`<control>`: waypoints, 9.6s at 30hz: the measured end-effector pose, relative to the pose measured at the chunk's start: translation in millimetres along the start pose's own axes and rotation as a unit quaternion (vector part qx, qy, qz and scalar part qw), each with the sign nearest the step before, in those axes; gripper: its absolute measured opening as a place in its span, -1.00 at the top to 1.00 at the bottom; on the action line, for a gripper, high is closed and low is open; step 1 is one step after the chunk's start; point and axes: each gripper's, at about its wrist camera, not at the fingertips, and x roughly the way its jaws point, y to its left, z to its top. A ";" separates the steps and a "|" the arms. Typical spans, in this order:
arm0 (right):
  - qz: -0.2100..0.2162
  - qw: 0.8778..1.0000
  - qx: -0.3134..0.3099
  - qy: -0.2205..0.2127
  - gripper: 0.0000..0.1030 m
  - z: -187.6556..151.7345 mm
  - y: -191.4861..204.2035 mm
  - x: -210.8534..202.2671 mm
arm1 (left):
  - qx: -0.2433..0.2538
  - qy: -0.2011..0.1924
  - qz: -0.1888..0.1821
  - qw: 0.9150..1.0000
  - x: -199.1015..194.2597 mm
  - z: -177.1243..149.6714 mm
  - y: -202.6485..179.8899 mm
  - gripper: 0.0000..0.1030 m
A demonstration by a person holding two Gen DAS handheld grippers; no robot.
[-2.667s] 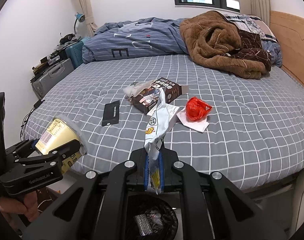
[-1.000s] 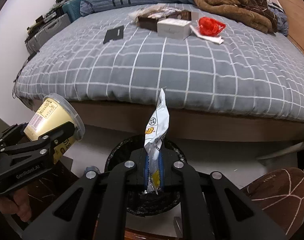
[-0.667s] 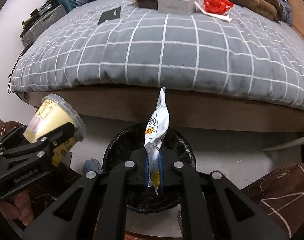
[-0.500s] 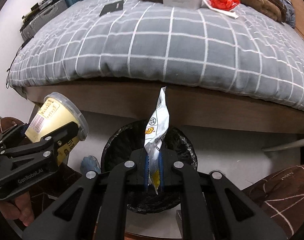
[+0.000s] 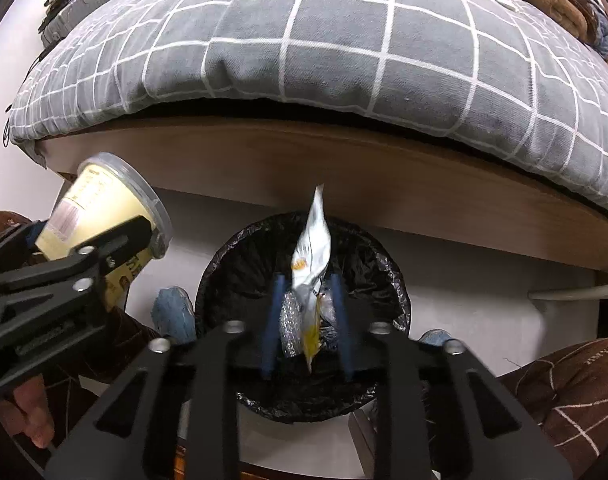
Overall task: Collect trash
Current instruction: 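Open the right tool over the bin while the left tool releases the pudding cup, then raise both tools from the bin back over the bed, then grasp the black sachet with the left tool while the right tool grasps the red plastic bag, then lift the black sachet and red bag and carry them toward the bin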
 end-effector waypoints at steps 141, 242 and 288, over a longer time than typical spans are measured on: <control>-0.062 0.984 0.096 -0.138 -0.27 277.2 -183.8 -24.4 | -0.010 -0.050 0.039 0.998 47.0 296.6 -11.5 -0.75; -0.057 0.971 0.059 -0.226 0.37 159.6 -114.0 -158.6 | 0.025 -0.131 -0.018 0.991 -101.6 168.8 -43.0 0.31; -0.048 0.986 0.062 -0.145 0.37 26.0 -76.5 -136.9 | 0.065 -0.058 -0.046 0.995 -93.5 31.6 -60.1 0.31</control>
